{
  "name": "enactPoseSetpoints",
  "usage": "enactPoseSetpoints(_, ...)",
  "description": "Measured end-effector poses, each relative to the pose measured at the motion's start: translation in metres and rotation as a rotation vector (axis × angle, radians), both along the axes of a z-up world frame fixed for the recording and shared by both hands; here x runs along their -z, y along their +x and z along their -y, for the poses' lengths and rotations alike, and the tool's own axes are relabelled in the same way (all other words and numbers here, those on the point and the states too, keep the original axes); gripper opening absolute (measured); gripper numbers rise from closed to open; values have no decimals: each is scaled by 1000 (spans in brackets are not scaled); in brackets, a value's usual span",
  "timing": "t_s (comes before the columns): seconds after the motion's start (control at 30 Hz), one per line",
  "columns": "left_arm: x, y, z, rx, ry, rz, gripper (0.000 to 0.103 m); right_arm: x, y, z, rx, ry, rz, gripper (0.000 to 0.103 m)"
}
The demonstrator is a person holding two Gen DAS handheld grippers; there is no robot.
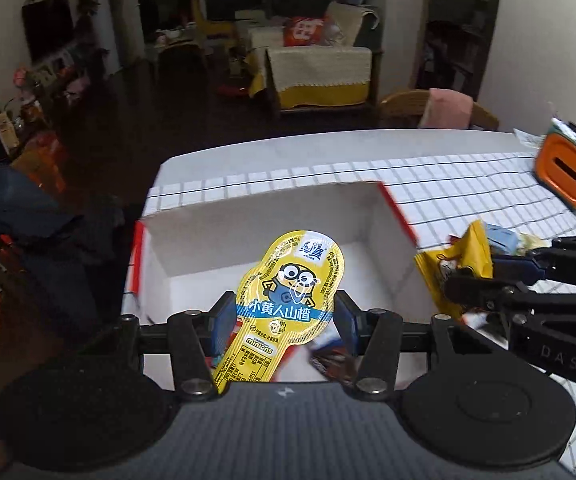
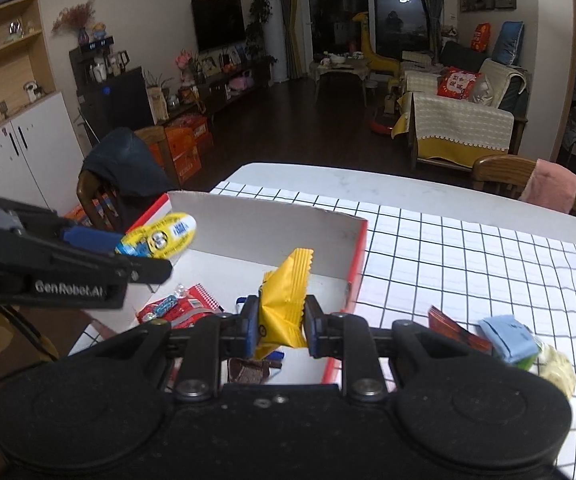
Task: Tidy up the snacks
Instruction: 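Carry the lollipop and yellow candy over the red box and open both grippers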
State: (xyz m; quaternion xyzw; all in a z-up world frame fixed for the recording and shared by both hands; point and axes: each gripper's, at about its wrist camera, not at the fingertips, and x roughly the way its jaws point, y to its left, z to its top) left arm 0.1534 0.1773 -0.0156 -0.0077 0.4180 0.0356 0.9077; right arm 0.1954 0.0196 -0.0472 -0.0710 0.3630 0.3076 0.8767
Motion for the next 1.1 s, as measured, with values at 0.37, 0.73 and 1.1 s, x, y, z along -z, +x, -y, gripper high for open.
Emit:
enactPoseSetpoints(0.37, 29, 42, -49, -37, 45, -84, 52, 36, 41, -46, 3, -67, -78, 21)
enactPoseSetpoints(0.73, 55, 85, -64, -14, 23, -247, 52, 76, 62, -77, -58, -137, -202, 21)
enactPoseSetpoints(1.1, 76, 106, -56, -2, 66, -406, 52, 93, 71, -87, -78, -202, -264, 21)
